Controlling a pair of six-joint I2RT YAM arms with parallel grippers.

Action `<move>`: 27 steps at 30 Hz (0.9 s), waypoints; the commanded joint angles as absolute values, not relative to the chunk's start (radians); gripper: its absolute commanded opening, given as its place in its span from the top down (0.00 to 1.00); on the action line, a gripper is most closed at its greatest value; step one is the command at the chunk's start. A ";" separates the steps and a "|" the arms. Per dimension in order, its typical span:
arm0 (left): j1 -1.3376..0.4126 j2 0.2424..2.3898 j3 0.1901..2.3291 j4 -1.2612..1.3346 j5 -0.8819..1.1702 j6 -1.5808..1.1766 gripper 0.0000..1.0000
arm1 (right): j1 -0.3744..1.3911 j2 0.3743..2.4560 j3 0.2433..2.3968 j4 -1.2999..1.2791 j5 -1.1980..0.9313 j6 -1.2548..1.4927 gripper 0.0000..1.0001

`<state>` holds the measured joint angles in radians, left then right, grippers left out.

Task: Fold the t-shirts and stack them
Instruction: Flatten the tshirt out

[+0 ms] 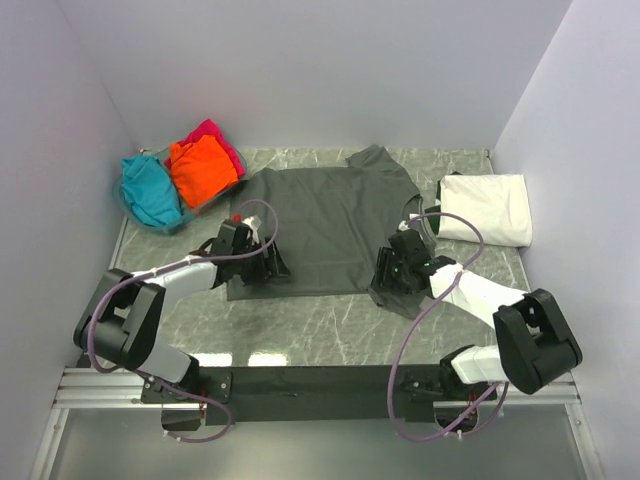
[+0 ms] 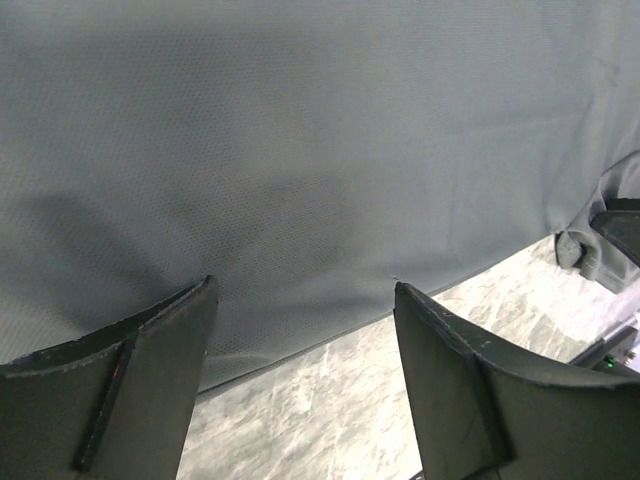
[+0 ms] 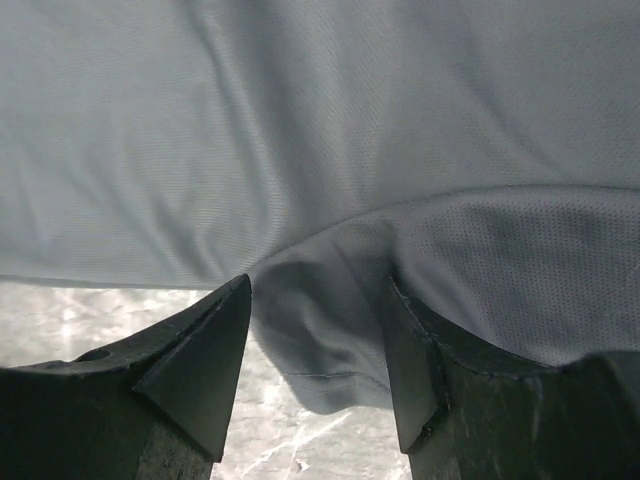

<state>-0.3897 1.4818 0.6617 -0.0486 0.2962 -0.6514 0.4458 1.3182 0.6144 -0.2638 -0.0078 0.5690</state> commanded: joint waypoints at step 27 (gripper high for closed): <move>-0.391 0.792 0.413 -0.571 -0.336 -1.232 0.03 | 0.552 1.128 0.598 -0.328 0.017 0.598 0.37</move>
<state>-0.3897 0.8310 0.4267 -0.4973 -0.2657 -1.1030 0.5472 1.1751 0.5575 -0.3244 0.0151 0.6048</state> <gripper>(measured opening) 0.979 0.624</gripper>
